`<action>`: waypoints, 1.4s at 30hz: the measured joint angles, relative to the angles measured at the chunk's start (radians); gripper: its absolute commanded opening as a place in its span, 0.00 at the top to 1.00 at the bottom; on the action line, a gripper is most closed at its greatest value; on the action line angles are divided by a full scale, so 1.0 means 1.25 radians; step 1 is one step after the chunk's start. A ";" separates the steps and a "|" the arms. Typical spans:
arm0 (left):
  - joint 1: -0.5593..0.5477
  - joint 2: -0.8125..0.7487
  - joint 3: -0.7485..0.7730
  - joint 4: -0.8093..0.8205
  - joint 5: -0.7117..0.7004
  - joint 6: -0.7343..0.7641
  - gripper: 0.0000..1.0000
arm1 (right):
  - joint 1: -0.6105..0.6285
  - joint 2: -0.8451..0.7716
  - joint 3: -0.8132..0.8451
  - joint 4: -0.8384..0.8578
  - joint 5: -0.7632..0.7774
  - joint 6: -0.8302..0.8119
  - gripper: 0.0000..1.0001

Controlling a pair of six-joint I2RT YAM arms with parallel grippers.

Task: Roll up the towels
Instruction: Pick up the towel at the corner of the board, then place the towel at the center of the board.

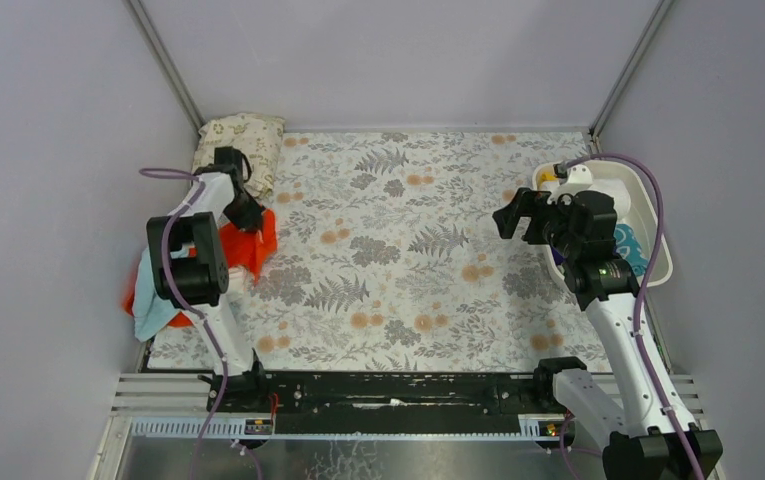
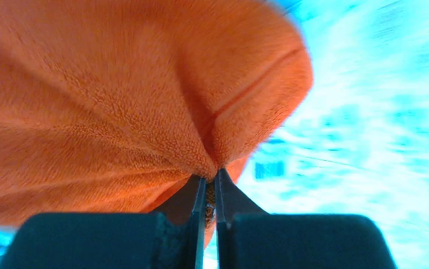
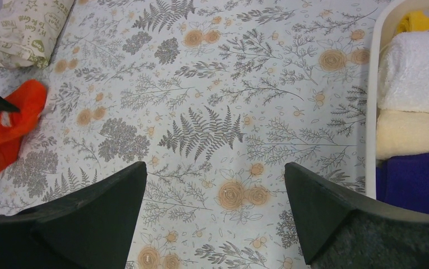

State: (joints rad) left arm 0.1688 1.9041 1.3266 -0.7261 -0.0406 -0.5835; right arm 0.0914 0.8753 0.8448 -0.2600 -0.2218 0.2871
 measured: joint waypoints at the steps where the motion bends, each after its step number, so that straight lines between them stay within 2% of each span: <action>1: 0.001 -0.006 0.041 -0.021 0.005 0.000 1.00 | 0.002 0.000 0.000 -0.001 0.000 -0.002 0.01; 4: 0.001 -0.035 0.213 -0.076 0.010 0.002 1.00 | 0.008 0.000 0.001 -0.003 0.000 -0.007 0.01; 9: 0.002 -0.120 0.593 -0.099 -0.019 0.016 1.00 | 0.015 0.000 0.005 -0.020 -0.001 -0.016 0.01; 11: 0.001 -0.171 0.688 -0.091 -0.035 0.024 1.00 | 0.017 0.000 0.005 -0.024 -0.001 -0.019 0.01; 13: 0.001 -0.232 0.726 -0.074 -0.042 0.036 0.99 | 0.020 0.000 0.007 -0.030 -0.002 -0.021 0.01; 16: 0.001 -0.314 0.727 -0.048 -0.052 0.057 0.96 | 0.021 0.000 0.007 -0.036 -0.003 -0.023 0.01; 20: 0.001 -0.352 0.726 -0.024 -0.053 0.075 0.97 | 0.023 -0.001 0.007 -0.037 -0.004 -0.024 0.01; 25: -0.016 -0.355 0.693 0.003 0.064 0.073 0.95 | 0.025 -0.001 0.007 -0.037 -0.004 -0.024 0.01; 27: -0.072 -0.360 0.649 0.016 0.092 0.076 0.93 | 0.025 -0.002 0.007 -0.037 -0.005 -0.023 0.00; 33: -0.370 -0.363 0.478 0.038 0.127 0.091 0.88 | 0.025 -0.004 0.007 -0.038 -0.006 -0.023 0.01; 35: -0.455 -0.362 0.417 0.061 0.126 0.088 0.79 | 0.025 -0.004 0.007 -0.040 -0.006 -0.023 0.01; 37: -0.533 -0.360 0.353 0.094 0.123 0.077 0.66 | 0.025 -0.005 0.007 -0.044 -0.005 -0.023 0.01; 40: -0.631 -0.340 0.284 0.129 0.107 0.060 0.40 | 0.025 -0.009 0.007 -0.049 -0.003 -0.023 0.01; 42: -0.692 -0.318 0.248 0.147 0.103 0.050 0.30 | 0.025 -0.011 0.007 -0.055 0.001 -0.023 0.01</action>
State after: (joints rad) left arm -0.6964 1.5070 1.6367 -0.5423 0.0875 -0.5209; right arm 0.1226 0.8612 0.8532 -0.3290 -0.2203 0.2577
